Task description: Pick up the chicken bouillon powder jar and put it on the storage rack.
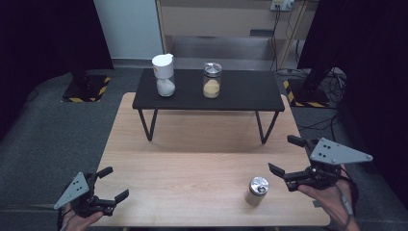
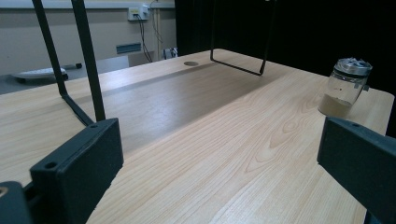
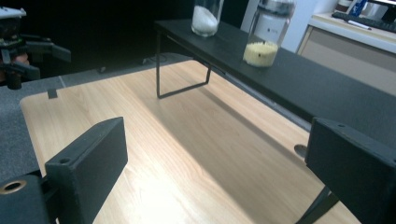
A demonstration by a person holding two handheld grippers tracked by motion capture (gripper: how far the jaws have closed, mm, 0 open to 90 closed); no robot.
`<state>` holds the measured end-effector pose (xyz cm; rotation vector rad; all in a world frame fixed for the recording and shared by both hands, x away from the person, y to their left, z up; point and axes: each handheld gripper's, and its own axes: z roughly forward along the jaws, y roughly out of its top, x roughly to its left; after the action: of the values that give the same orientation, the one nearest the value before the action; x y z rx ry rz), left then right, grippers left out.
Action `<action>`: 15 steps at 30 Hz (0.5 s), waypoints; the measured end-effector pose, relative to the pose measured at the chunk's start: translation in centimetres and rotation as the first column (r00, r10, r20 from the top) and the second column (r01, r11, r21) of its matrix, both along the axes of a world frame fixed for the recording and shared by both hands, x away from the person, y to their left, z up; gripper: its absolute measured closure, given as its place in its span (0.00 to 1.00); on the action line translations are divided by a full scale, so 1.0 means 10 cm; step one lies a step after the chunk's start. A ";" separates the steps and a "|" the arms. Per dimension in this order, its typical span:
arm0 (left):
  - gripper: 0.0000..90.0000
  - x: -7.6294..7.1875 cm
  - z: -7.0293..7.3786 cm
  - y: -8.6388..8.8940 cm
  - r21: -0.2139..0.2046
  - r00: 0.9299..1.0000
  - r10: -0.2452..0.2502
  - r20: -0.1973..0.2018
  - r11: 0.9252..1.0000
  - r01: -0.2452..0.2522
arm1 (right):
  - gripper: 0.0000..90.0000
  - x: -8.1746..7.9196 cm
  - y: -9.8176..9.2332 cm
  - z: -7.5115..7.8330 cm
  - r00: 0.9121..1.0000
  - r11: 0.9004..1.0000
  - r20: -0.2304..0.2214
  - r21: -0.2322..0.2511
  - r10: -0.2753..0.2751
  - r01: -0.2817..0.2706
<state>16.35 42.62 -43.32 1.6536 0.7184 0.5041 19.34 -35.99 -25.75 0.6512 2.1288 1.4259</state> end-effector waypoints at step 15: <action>0.00 0.00 0.01 0.00 0.004 1.000 -0.001 0.001 1.000 0.001 | 0.06 -0.23 -0.15 -0.45 0.999 0.999 -0.038 0.034 -0.036 0.037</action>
<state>16.33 42.59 -43.26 1.6571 0.7157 0.5058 16.99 -37.50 -30.24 0.7314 2.1133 1.4449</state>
